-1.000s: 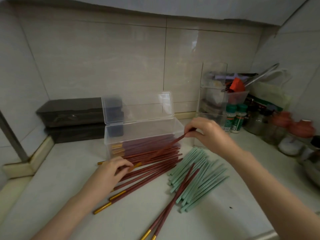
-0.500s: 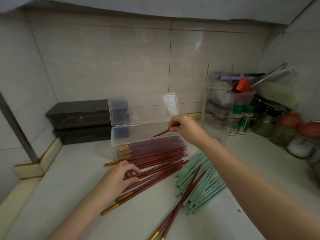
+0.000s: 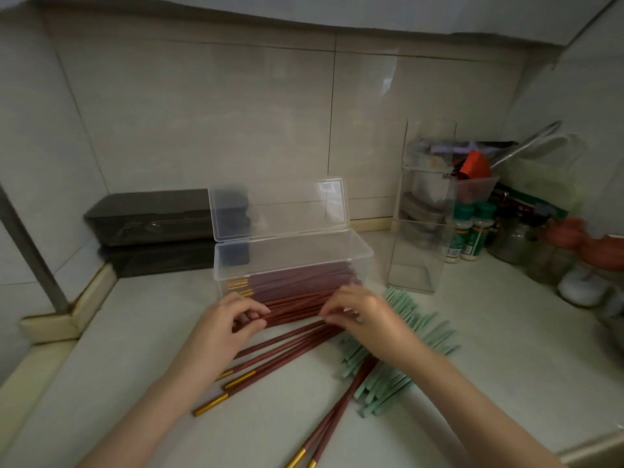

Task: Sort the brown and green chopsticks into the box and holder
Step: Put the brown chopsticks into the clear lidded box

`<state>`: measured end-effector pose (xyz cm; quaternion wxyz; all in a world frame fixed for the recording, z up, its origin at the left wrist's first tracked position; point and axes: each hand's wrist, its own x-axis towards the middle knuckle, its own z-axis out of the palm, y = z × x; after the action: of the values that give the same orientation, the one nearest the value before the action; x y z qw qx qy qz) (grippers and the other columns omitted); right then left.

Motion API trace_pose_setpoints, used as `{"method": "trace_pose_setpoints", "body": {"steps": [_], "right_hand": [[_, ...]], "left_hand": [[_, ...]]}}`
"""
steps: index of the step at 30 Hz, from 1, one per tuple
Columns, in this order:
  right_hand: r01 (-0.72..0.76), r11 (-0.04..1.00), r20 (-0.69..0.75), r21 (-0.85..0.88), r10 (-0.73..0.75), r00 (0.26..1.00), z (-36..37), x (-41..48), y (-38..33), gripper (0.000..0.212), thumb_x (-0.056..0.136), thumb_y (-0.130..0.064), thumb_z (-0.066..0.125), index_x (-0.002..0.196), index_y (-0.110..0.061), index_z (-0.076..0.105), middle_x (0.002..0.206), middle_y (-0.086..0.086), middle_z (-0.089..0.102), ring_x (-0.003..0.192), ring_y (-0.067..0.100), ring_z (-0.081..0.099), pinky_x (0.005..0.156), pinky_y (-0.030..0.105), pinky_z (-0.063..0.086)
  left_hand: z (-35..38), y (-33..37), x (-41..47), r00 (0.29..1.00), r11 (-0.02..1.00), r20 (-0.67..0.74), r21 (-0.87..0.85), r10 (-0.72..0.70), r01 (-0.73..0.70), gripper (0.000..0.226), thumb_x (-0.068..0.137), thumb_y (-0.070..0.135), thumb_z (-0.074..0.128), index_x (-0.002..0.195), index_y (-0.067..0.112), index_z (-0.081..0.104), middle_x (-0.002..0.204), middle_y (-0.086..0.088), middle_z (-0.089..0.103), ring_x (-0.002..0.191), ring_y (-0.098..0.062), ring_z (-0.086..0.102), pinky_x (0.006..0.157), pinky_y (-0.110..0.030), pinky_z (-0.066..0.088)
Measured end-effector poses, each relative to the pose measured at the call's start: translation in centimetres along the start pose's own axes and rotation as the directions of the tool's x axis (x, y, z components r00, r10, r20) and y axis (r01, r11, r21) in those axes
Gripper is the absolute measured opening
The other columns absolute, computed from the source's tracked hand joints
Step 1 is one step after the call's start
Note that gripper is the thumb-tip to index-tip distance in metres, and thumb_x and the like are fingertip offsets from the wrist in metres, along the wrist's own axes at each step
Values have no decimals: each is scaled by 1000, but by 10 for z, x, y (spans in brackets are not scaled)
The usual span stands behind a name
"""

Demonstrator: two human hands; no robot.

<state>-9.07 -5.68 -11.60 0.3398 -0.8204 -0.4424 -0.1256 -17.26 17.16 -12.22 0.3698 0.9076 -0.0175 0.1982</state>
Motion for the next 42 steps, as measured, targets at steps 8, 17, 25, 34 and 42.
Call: {"method": "trace_pose_setpoints", "body": {"steps": [8,17,25,34,42], "right_hand": [[-18,995,179,-96,35,983,18,-12,1,20,82,-21,68,101,-16,67,99,0,58,94,15,45,84,24,36],[-63,997,193,-34,69,979,23,-8,2,16,79,-18,70,94,-13,68,94,3,59,92,17,46,84,23,37],[186,926,169,-330,-136,976,24,-8,-1,5,76,-21,68,79,-17,70,74,-1,62,74,18,55,63,27,43],[274,844,205,-462,-198,958,22,-8,-1,28,82,-21,41,79,-23,69,74,-8,65,73,16,58,58,25,47],[179,880,44,-440,-178,983,-1,4,1,6,79,-16,61,79,-18,66,73,-4,64,69,20,60,63,28,47]], "left_hand": [[-21,26,28,991,996,-111,42,80,-75,18,78,15,70,90,29,68,87,11,57,84,1,55,71,-7,40],[-29,28,104,987,984,130,160,-95,73,15,79,14,69,92,21,70,85,7,63,76,0,54,73,-20,42],[-12,11,114,970,978,181,160,-160,132,12,84,19,65,94,18,71,97,-1,69,86,-11,60,82,-26,43],[-18,32,33,975,986,-151,37,165,-161,16,87,17,58,95,28,66,93,18,60,90,4,55,78,-3,39],[-10,-2,-9,998,998,39,45,51,-52,22,83,14,64,83,36,68,90,18,64,91,4,57,77,-5,40]]}}
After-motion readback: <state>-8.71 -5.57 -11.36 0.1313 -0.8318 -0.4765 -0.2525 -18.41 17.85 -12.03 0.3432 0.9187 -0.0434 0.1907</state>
